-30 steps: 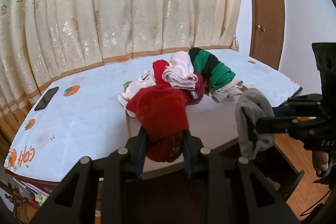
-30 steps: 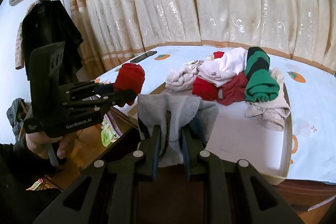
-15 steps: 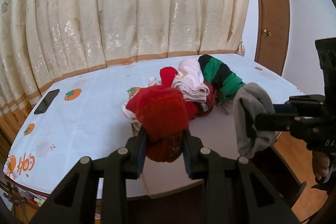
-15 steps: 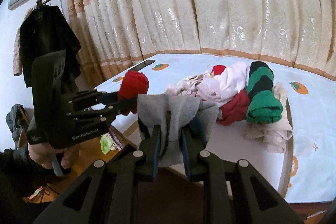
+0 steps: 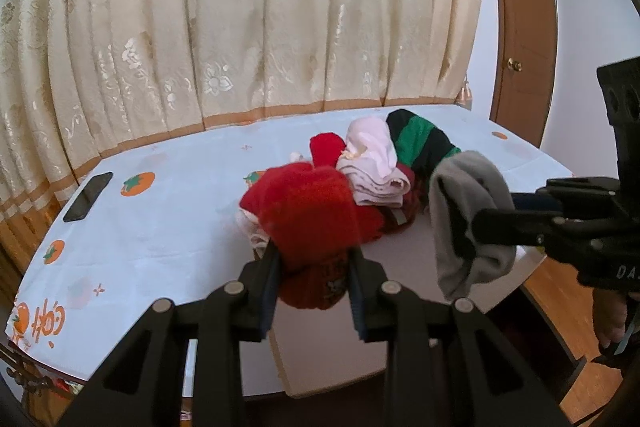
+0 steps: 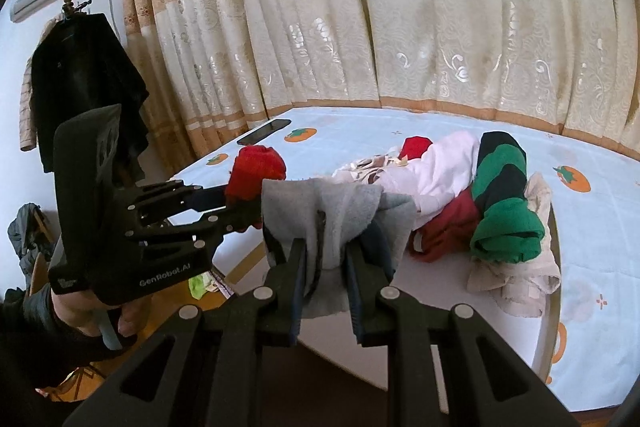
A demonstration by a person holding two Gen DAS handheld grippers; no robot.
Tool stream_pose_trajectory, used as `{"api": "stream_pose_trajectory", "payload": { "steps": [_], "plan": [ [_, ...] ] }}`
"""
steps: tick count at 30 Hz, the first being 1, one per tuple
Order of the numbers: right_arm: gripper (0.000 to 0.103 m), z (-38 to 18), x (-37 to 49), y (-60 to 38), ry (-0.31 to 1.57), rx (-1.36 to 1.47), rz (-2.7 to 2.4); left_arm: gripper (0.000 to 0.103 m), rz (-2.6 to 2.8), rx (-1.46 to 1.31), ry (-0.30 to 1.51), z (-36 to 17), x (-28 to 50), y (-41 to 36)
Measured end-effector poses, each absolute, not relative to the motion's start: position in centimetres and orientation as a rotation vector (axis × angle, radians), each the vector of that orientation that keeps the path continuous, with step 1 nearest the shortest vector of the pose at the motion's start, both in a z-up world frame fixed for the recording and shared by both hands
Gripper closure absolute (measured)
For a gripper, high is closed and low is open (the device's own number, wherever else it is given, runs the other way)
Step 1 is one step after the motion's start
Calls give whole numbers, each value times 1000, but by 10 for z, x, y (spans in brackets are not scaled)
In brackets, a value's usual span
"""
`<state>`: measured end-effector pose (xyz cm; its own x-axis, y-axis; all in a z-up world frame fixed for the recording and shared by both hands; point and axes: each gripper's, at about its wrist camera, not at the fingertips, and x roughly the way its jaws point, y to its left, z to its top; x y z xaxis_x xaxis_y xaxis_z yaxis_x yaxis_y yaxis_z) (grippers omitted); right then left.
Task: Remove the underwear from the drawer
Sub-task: 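Lower the held red sock and white cloth into the beige box lid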
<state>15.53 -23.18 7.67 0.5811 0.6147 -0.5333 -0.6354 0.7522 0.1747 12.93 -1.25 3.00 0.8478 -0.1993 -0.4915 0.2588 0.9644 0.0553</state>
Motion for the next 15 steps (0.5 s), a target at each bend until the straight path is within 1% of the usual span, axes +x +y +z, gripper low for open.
{"api": "stream_pose_trajectory", "payload": {
  "steps": [15],
  "plan": [
    [82,77,181,-222,651,-8,727,75,-236,120,575,26,152,-14]
  ]
}}
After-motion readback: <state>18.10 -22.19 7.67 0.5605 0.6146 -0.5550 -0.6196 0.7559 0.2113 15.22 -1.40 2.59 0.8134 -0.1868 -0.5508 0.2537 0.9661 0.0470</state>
